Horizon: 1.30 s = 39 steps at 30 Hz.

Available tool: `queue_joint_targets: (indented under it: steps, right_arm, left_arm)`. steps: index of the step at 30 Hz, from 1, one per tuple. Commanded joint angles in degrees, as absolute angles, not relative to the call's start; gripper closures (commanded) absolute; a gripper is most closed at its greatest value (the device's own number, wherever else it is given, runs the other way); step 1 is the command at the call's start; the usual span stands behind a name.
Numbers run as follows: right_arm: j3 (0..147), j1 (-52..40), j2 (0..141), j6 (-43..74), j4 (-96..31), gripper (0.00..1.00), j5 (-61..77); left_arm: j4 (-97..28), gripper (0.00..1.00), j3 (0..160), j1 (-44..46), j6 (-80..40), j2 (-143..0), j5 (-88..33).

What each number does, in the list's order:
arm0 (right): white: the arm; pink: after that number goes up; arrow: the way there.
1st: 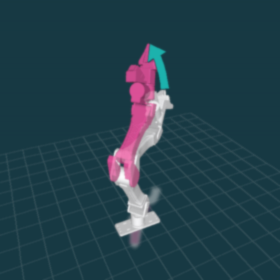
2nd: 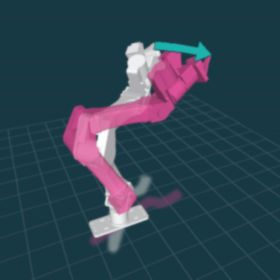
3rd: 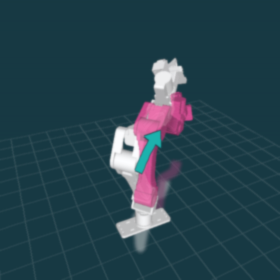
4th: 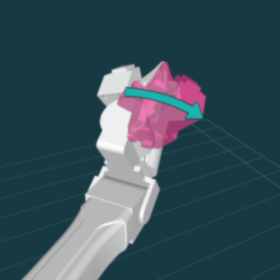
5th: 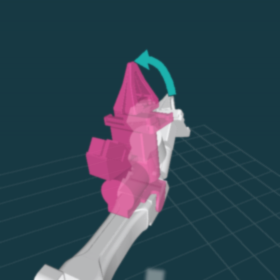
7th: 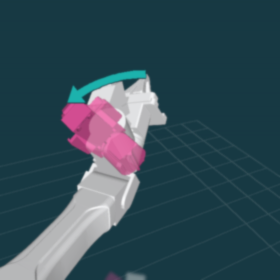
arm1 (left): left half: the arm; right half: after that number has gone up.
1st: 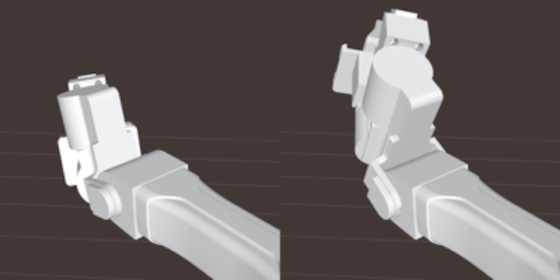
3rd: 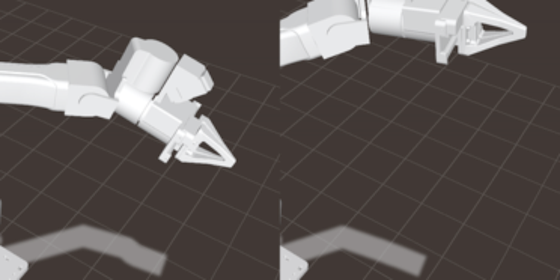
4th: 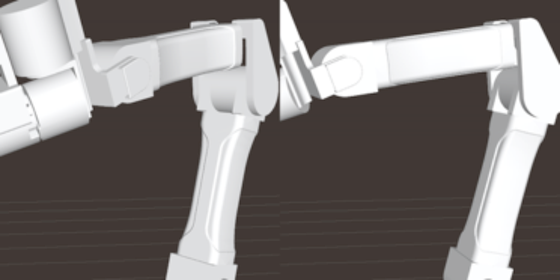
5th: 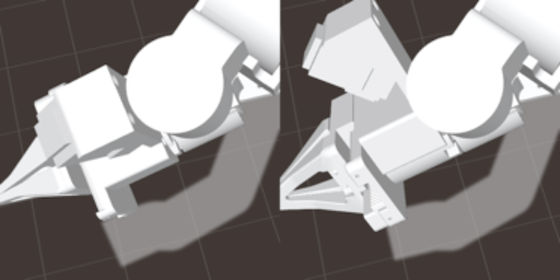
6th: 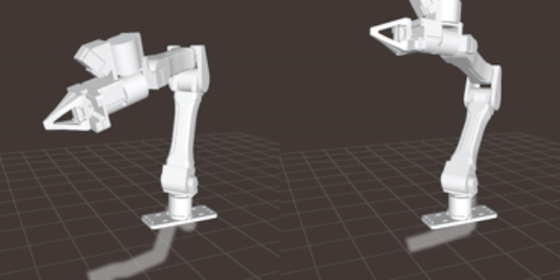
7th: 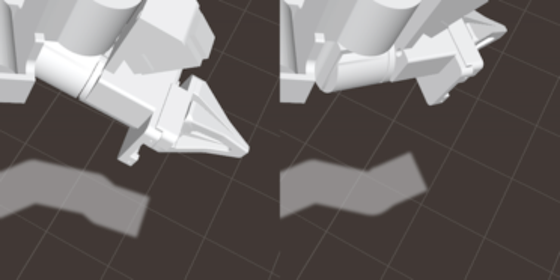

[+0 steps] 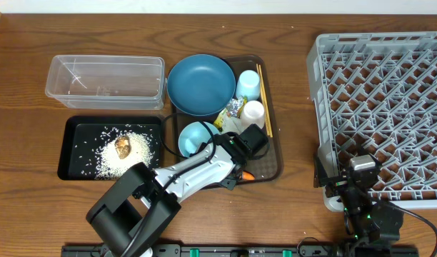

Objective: Sort waste into correct bins and load items into the dishwasher rack
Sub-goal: 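Lower the left gripper and close it around the carrot, then lift the carrot with the left gripper and carry it over the black tray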

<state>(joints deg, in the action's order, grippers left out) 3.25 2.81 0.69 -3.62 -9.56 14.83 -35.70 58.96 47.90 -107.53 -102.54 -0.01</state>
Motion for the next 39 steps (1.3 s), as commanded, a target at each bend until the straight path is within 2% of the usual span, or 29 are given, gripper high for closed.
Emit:
queue_joint_targets:
  steps: [1,21,24,32,33,39]
  right_arm:
    - [3.0,3.0,0.5,-4.4,-9.6,0.01,15.0]
    - [3.0,3.0,0.5,-4.4,-9.6,0.01,15.0]
    - [3.0,3.0,0.5,-4.4,-9.6,0.01,15.0]
    - [3.0,3.0,0.5,-4.4,-9.6,0.01,15.0]
    - [3.0,3.0,0.5,-4.4,-9.6,0.01,15.0]
    - [3.0,3.0,0.5,-4.4,-9.6,0.01,15.0]
  left_arm:
    - [-35.9,0.67,59.0,48.1,-106.5,-101.8,0.7]
    - [-35.9,0.69,59.0,48.1,-102.2,-98.3,0.7]
    - [-35.9,0.76,59.0,48.1,-101.0,-96.4,0.7]
    - [-36.0,0.79,59.0,48.1,-100.1,-94.2,0.7]
    - [-36.1,0.86,59.0,48.1,-100.1,-94.2,0.7]
    - [-36.1,0.87,59.0,48.1,-100.1,-94.1,0.4]
